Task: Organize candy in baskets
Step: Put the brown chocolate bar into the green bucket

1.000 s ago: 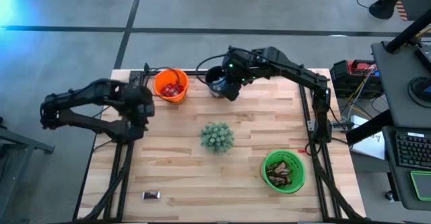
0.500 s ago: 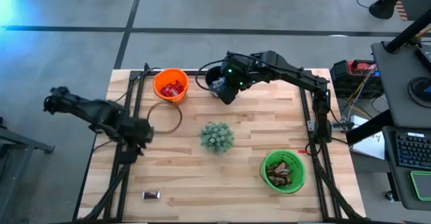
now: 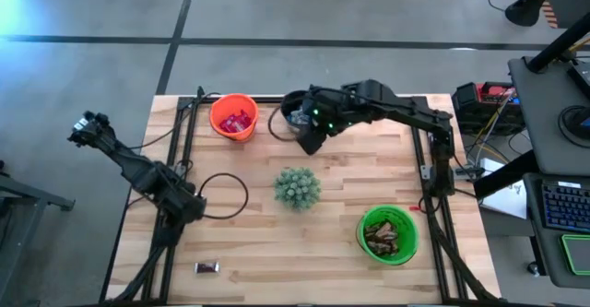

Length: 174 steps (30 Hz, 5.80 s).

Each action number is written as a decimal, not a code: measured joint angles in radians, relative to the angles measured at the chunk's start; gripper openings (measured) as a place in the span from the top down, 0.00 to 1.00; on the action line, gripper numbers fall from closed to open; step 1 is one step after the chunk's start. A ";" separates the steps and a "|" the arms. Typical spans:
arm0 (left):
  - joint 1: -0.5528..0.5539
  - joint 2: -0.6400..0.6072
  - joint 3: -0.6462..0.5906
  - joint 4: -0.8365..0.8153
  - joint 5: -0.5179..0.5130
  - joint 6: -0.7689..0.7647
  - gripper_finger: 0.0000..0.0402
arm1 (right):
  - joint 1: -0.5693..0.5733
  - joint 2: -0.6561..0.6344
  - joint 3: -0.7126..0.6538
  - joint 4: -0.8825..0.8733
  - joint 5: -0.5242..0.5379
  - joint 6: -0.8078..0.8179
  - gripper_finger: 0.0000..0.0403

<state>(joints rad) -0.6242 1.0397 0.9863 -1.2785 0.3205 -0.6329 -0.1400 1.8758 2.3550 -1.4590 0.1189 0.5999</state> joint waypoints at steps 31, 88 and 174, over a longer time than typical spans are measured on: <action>-0.426 0.121 -0.156 0.379 -0.413 -0.413 0.56 | 0.234 -0.028 0.000 -0.112 0.040 0.345 0.62; -0.454 0.519 -0.167 0.673 -0.378 -0.413 0.97 | 0.334 -0.027 -0.001 -0.107 0.038 0.412 0.62; -0.056 0.143 0.296 0.244 -1.073 0.258 1.00 | 0.334 0.222 -0.006 0.783 0.039 0.166 0.72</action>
<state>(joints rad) -0.6800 1.1828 1.2827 -1.0348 -0.7528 -0.3746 0.1936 2.0983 2.3486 -0.6757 0.1577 0.7662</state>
